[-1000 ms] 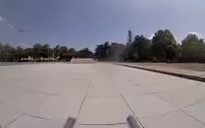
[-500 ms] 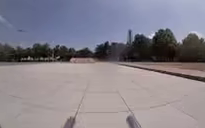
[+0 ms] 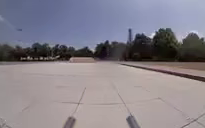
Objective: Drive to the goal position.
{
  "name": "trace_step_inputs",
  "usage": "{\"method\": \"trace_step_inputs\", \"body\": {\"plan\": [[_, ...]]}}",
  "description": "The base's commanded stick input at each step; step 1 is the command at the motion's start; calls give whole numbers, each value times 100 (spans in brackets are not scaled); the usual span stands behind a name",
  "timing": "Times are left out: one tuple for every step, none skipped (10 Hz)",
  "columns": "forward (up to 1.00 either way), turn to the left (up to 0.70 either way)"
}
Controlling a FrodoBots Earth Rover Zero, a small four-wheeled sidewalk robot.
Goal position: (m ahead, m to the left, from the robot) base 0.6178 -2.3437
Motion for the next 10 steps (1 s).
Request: {"method": "trace_step_inputs", "body": {"plan": [[100, 0], [100, 0], [100, 0], [100, 0], [100, 0], [100, 0], [100, 0], [100, 0], [100, 0], [100, 0]]}}
